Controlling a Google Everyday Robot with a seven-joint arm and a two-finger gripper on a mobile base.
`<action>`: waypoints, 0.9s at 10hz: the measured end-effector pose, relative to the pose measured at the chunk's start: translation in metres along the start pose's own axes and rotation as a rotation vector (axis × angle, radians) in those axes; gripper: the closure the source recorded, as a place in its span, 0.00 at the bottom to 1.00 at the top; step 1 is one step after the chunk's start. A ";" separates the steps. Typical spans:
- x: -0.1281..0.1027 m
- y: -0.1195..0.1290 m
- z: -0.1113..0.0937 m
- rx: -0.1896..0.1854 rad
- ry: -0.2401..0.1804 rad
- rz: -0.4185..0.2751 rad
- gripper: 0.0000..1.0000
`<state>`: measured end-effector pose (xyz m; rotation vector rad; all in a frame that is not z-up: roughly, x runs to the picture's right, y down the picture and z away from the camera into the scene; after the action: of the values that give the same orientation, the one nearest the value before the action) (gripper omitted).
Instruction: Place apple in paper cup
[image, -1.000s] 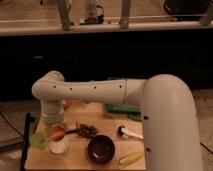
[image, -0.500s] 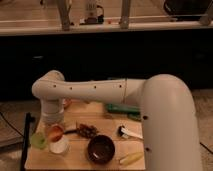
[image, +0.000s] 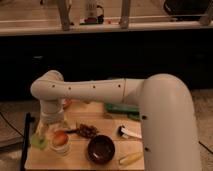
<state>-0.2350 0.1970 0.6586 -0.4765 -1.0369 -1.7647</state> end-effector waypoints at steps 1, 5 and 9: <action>0.000 0.001 0.000 -0.001 0.001 0.003 0.20; -0.001 0.001 0.000 0.007 0.003 0.003 0.20; 0.000 -0.001 -0.002 0.004 0.007 -0.003 0.20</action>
<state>-0.2354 0.1958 0.6568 -0.4661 -1.0363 -1.7655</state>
